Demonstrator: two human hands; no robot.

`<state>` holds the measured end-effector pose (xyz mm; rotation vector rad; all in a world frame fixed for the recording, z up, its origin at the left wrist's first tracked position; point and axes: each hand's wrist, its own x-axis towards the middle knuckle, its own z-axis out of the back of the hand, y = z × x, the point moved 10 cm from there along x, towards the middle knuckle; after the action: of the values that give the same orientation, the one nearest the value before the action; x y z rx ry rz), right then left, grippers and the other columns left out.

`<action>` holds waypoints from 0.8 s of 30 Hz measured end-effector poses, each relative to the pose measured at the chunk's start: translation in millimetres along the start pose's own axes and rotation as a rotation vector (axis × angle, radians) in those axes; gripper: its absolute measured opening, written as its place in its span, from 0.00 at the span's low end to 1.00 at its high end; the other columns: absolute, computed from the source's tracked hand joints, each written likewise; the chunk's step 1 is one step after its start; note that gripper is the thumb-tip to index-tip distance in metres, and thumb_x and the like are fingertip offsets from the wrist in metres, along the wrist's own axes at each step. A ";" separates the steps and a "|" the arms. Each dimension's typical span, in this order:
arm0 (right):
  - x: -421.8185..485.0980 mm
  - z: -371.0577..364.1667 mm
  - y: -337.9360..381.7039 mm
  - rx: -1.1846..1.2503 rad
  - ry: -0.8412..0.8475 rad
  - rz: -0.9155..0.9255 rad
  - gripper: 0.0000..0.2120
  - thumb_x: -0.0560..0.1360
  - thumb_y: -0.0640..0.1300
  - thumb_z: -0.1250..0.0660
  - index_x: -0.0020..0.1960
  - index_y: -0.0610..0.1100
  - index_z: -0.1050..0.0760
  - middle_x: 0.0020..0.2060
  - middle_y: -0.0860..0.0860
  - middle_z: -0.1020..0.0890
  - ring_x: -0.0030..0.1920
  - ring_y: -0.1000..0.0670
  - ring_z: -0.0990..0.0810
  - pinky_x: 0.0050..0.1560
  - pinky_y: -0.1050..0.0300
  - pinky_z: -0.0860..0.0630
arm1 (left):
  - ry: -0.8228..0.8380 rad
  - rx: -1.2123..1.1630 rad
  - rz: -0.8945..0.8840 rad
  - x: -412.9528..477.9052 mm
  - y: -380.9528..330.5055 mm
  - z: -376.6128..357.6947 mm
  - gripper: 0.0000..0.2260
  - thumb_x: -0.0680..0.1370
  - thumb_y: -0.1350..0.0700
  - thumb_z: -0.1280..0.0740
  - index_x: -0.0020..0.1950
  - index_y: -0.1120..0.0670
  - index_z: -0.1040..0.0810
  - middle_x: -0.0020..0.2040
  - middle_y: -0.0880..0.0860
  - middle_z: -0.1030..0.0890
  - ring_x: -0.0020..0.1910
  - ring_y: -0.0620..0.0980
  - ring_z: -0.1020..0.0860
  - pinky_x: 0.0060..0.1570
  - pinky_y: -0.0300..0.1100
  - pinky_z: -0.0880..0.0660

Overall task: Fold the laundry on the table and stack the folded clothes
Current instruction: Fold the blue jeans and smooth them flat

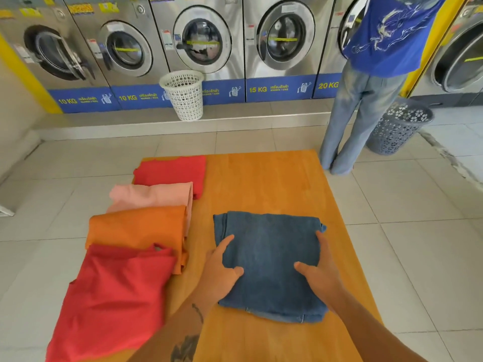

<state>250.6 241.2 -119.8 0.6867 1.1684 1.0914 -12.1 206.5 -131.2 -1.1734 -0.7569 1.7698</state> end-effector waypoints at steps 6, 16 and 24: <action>41.9 -1.0 49.1 -0.189 -0.077 0.123 0.38 0.72 0.37 0.31 0.75 0.59 0.43 0.67 0.55 0.30 0.57 0.54 0.25 0.48 0.63 0.27 | 0.005 -0.042 -0.112 38.0 -41.8 -1.1 0.31 0.76 0.63 0.31 0.73 0.38 0.35 0.64 0.45 0.33 0.46 0.26 0.27 0.35 0.24 0.28; 181.6 9.0 157.7 -0.414 -0.171 0.254 0.32 0.73 0.39 0.33 0.74 0.53 0.37 0.64 0.48 0.29 0.55 0.51 0.30 0.52 0.58 0.32 | -0.106 -0.052 -0.311 156.9 -146.2 35.7 0.25 0.77 0.59 0.31 0.70 0.39 0.30 0.66 0.46 0.33 0.57 0.41 0.30 0.53 0.31 0.31; 261.3 5.7 158.4 -0.628 -0.185 0.258 0.32 0.75 0.39 0.37 0.78 0.51 0.41 0.73 0.44 0.37 0.67 0.42 0.30 0.61 0.52 0.28 | -0.107 0.056 -0.296 227.4 -146.7 10.0 0.25 0.78 0.58 0.33 0.73 0.43 0.33 0.67 0.47 0.33 0.64 0.45 0.29 0.58 0.34 0.33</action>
<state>210.6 541.0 -75.9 0.4327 0.5328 1.4841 -17.0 475.3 -97.5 -0.8839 -0.8893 1.6034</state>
